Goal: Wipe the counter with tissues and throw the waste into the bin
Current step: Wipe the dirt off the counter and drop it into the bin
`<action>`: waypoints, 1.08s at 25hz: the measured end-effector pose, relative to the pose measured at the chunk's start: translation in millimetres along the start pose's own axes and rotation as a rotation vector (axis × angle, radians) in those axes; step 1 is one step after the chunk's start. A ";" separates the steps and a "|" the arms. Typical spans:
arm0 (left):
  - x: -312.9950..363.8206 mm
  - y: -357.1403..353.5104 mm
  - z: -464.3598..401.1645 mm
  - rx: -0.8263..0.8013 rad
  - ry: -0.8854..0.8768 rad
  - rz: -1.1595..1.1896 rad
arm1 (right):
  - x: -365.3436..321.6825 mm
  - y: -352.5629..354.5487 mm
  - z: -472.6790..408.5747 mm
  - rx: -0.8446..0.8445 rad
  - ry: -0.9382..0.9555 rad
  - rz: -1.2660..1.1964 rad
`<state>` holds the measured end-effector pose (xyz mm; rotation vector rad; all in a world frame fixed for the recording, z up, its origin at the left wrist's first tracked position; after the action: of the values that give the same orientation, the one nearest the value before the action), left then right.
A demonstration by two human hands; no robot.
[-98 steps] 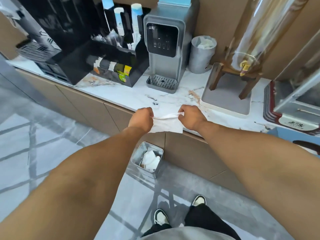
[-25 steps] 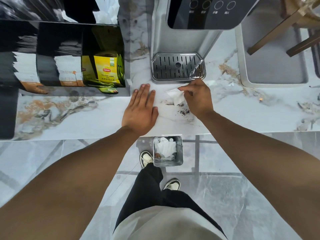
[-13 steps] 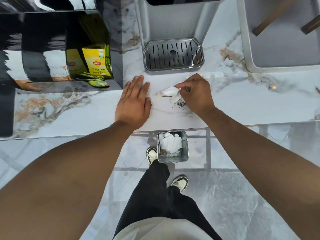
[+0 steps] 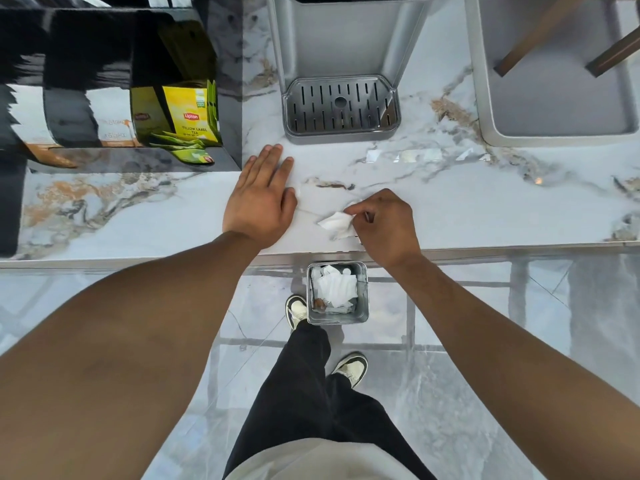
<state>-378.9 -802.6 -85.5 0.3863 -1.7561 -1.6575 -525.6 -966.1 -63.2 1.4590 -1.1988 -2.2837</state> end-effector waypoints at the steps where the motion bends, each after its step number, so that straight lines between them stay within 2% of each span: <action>1: -0.3 -0.4 0.1 0.000 0.001 -0.001 | -0.2 -0.4 3.3 0.007 -0.014 -0.006; 7: -1.0 -1.1 -1.2 -0.001 0.008 0.005 | -6.1 27.3 -18.3 0.179 -0.128 -0.216; 10: -1.9 -2.7 -1.3 -0.004 0.005 0.006 | -10.5 40.8 -47.9 0.199 -0.131 -0.297; 16: -3.9 -5.1 -1.4 0.009 0.002 -0.005 | -7.7 22.7 -70.7 0.036 0.043 -0.031; 22: -4.2 -6.3 -2.2 0.008 -0.001 -0.023 | -3.3 14.3 -45.9 -0.015 0.150 0.054; 27: -4.3 -5.7 -2.5 0.008 0.007 -0.030 | -1.8 10.8 -16.7 -0.147 0.187 0.096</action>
<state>-375.6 -802.6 -92.3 0.4236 -1.7603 -1.6691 -513.7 -981.2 -57.6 1.4888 -1.0023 -2.0728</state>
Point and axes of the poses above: each hand's wrist, its own z-axis away from the middle knuckle, its own y-axis out of the back of the hand, x = y × z, the point moved 4 cm from there along -z, towards the middle knuckle, and after that the axes turned 3 degrees about -x, right-handed, at the moved point
